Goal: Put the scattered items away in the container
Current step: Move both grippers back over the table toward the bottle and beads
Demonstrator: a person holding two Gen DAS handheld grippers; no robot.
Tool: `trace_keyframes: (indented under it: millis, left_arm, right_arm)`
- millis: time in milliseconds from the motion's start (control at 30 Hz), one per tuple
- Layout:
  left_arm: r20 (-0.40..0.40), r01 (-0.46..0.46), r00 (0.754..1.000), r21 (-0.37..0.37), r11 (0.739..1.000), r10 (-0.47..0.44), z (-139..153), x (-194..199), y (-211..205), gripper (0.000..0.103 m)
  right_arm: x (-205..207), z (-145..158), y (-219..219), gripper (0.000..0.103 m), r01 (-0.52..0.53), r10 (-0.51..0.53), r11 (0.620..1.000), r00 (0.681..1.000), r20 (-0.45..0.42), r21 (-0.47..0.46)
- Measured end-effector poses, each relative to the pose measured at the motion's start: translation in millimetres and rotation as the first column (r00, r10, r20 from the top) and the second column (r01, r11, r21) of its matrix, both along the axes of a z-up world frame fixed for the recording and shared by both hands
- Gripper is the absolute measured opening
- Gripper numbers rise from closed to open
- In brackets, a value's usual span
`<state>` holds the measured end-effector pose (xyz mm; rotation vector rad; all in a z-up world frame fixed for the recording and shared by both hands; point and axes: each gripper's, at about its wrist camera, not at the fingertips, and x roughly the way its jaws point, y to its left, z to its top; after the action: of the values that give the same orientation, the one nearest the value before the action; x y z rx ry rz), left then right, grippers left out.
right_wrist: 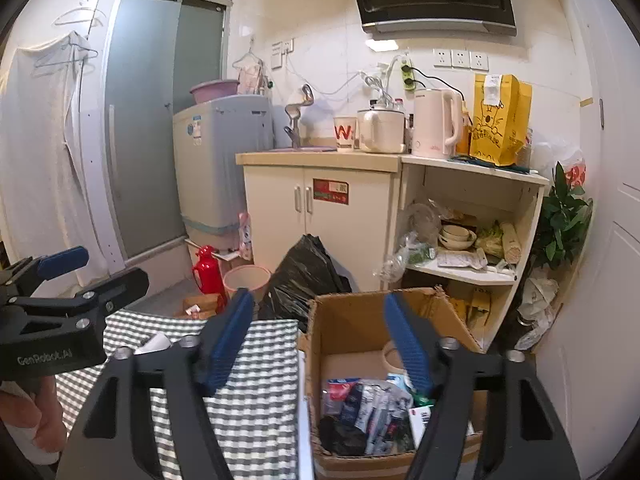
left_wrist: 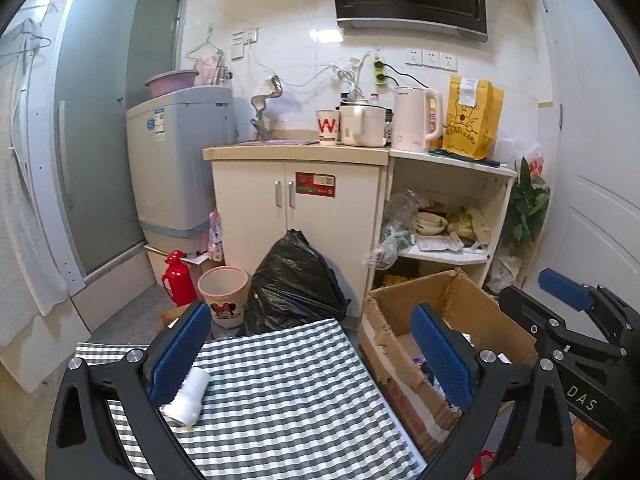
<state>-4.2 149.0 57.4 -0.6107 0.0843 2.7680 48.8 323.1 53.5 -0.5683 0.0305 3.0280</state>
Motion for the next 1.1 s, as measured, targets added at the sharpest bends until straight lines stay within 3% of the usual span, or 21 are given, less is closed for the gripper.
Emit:
trace_keyframes:
  millis: [100, 233, 1100]
  left_arm:
    - [-0.007, -0.026, 1.000, -0.004, 1.000, 0.026, 1, 1, -15, 0.103]
    - [-0.005, -0.070, 0.998, 0.011, 0.997, 0.070, 1, 0, -39, 0.103]
    - [0.046, -0.304, 0.952, 0.036, 0.952, 0.302, -21, -31, -171, 0.103]
  right_arm:
    - [-1, 1, -12, 0.080, -0.013, 0.013, 1.000, 1.000, -0.007, 0.001]
    - [-2, 1, -30, 0.103, -0.035, 0.035, 0.999, 0.999, -0.026, 0.007]
    - [-41, -24, -132, 0.103, -0.190, 0.189, 0.979, 0.982, 0.016, 0.070]
